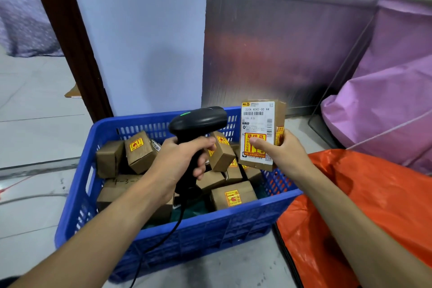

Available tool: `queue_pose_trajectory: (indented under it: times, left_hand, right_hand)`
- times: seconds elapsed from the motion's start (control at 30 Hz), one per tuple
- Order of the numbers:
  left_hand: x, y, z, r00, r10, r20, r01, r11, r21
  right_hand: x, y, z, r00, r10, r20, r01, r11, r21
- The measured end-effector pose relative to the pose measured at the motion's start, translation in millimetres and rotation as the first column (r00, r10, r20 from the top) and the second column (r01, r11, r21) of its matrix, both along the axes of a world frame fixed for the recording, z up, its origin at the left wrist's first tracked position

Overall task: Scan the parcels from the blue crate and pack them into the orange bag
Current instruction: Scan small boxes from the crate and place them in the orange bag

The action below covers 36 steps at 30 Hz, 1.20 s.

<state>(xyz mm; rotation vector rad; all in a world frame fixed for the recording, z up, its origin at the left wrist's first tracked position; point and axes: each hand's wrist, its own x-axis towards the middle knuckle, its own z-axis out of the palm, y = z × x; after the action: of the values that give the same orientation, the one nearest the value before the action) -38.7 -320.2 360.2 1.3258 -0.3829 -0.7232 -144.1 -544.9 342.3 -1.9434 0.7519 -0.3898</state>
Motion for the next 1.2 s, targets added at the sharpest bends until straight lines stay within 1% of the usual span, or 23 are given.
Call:
queue_pose_trajectory:
  times: [0.13, 0.37, 0.47, 1.2]
  left_hand:
    - [-1, -2, -1, 1.000, -0.010, 0.006, 0.010, 1.000, -0.003]
    - [-3, -4, -3, 0.999, -0.044, -0.016, 0.044, 0.999, 0.000]
    - [-4, -4, -3, 0.998, -0.065, -0.010, 0.065, 0.998, -0.002]
    - [-5, -3, -3, 0.996, -0.077, 0.036, 0.076, 0.997, 0.026]
  right_hand:
    - [0, -14, -10, 0.999, -0.037, -0.036, 0.035, 0.998, -0.045]
    - [-1, -26, -13, 0.998, -0.056, -0.028, 0.053, 0.995, -0.082]
    - [-1, -26, -11, 0.998, -0.054, -0.024, 0.052, 0.995, -0.085]
    - [-1, -21, -9, 0.998, -0.053, -0.036, 0.050, 0.995, -0.081]
